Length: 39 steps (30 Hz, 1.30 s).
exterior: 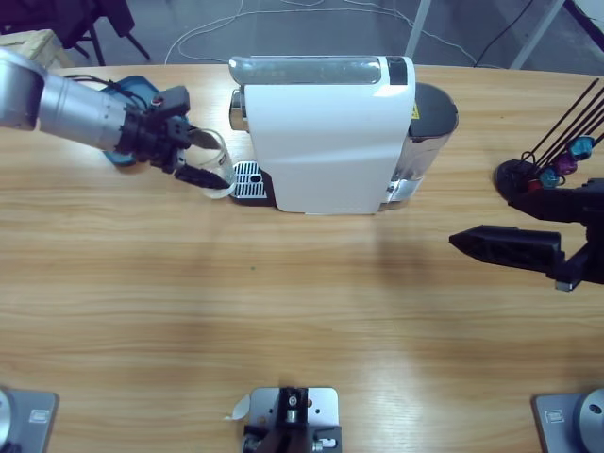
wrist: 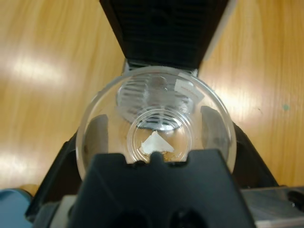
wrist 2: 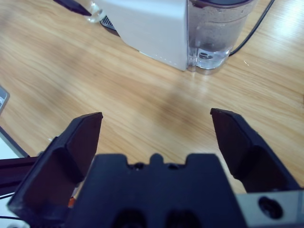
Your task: Pour coffee
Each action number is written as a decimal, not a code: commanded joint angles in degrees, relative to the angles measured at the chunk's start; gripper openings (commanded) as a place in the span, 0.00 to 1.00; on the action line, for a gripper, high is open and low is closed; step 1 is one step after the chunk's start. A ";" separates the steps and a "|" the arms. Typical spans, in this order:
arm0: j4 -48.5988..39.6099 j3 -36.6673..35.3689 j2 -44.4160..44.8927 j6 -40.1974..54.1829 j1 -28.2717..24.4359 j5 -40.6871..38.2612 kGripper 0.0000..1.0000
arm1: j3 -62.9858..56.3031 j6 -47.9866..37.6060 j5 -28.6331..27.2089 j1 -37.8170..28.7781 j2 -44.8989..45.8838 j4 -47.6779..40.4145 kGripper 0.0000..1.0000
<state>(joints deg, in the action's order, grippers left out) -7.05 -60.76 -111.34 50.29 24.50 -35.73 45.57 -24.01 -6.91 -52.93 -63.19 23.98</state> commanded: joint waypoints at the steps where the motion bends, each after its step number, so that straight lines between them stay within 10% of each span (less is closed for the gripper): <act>1: 0.02 -3.68 -5.13 -2.38 4.63 0.36 0.00 | -2.76 0.06 -1.09 -0.13 -2.18 -1.02 1.00; 19: -0.03 -6.49 -7.05 -5.47 7.23 4.13 0.01 | -2.94 -1.03 -2.56 1.33 -2.39 -1.96 1.00; 21: 0.00 -6.28 -6.92 -6.05 7.23 4.35 0.91 | -2.87 -1.03 -2.37 1.33 -2.64 -2.27 1.00; 22: 0.02 -6.18 -6.70 -6.63 7.21 4.55 0.98 | -2.85 -1.03 -2.28 1.33 -2.64 -2.27 1.00; 39: -0.07 1.61 10.41 -10.06 2.08 5.23 1.00 | -2.43 -0.23 -2.05 1.33 -5.01 -3.40 1.00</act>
<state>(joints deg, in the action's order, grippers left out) -7.04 -63.99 -110.61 41.77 29.77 -31.21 44.18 -24.38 -8.72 -52.18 -65.57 21.79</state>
